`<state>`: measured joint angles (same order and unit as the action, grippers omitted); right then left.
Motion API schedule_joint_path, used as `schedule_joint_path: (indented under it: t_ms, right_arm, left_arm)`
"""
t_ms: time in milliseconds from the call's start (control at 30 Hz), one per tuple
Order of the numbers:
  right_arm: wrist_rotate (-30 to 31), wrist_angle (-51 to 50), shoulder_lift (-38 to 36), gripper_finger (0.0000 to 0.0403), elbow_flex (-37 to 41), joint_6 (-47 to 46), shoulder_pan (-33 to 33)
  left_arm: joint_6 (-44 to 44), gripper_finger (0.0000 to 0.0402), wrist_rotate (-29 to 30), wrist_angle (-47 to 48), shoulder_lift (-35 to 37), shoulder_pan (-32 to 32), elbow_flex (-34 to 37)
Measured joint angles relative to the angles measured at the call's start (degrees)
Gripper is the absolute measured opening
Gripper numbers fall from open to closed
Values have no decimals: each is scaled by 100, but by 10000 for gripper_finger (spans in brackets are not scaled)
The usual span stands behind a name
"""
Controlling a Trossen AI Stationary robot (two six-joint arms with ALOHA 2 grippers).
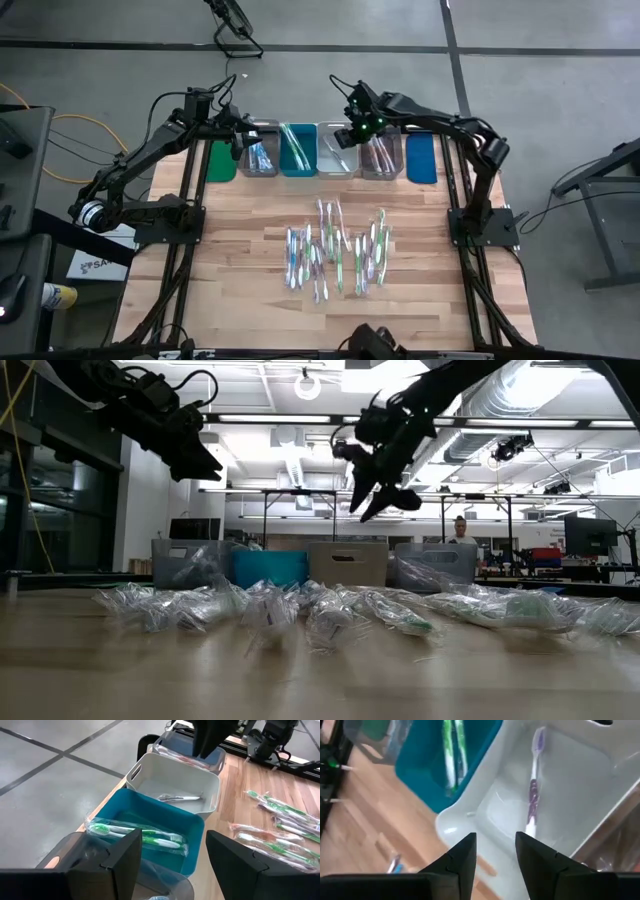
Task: Pick & Place Toothbrushes
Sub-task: Put the green toothbrush into the blue bin
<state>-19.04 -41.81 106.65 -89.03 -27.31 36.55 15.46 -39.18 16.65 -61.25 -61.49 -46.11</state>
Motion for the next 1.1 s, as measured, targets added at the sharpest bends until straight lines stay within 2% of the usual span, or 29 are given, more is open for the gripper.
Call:
schedule_joint_path:
  t_ms: [133,367,533,700,900,1100]
  right_arm:
    - [86,-246,-247,128,0,-277,-187]
    - [951,-1164,-443,128,0,-667,-799]
    - [1334,-1577,-462,128,28,-886,-1466]
    - [1939,-1697,-579,128,271,-1525,-2205]
    - [2198,-1458,-1128,128,1034,-2351,-2686]
    - [2364,-701,-2068,128,2255,-3293,-2948]
  left_arm:
    - [75,219,-20,2,0,1,0]
    - [406,219,-301,8,0,63,0]
    - [886,219,-407,45,47,485,0]
    - [1133,219,-283,140,68,1091,0]
    - [1188,219,-177,-16,277,1471,155]
    - [547,219,7,-474,1167,1464,771]
